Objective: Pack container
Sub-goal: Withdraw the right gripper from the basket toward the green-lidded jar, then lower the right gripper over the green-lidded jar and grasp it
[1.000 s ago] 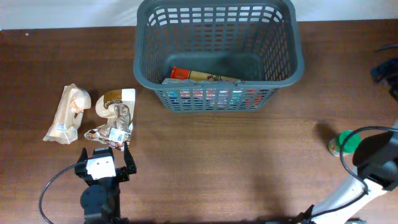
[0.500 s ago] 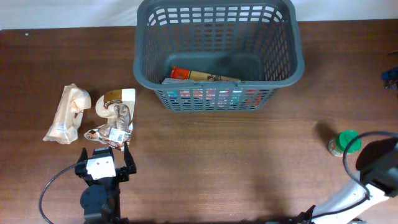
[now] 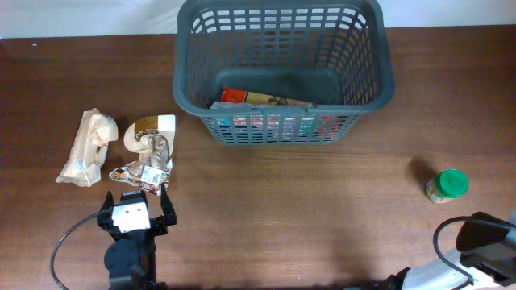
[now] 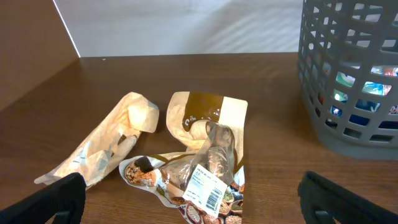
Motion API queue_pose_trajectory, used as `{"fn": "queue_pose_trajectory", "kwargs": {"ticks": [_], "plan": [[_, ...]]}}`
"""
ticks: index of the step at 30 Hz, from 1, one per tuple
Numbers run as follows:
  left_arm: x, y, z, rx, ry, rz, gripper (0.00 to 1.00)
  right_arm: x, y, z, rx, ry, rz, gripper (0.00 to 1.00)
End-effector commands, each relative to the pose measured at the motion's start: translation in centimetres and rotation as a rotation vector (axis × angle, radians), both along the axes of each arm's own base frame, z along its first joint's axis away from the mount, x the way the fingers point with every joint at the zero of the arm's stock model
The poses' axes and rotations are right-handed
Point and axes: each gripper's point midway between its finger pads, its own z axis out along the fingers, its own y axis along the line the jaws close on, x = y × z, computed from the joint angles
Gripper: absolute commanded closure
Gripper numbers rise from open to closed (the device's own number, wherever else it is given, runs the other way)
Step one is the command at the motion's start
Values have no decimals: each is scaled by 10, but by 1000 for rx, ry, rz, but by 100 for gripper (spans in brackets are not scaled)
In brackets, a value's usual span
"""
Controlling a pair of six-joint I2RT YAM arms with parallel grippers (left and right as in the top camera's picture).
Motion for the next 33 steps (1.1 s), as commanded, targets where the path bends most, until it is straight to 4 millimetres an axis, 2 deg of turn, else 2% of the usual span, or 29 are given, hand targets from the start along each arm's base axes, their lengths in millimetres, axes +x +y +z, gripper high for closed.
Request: {"fn": "queue_pose_trajectory", "kwargs": {"ticks": [1, 6, 14, 21, 28, 33], "plan": [[0, -2, -1, -12, -4, -11, 1, -1, -4, -10, -10, 30, -21, 1], [0, -2, -1, -12, -4, -11, 1, 1, -5, -35, 18, 68, -33, 1], [0, -2, -1, -11, -4, -11, 1, 4, 9, -120, 161, 146, -24, 1], [0, -2, -1, -12, -4, -11, 1, -8, 25, -189, 249, 207, -24, 1], [0, -2, -1, -12, -4, -11, 1, -23, 38, -224, 296, 248, -28, 1], [0, -2, -1, -12, -4, -11, 1, -26, 42, -233, 310, 251, -27, 1]]}}
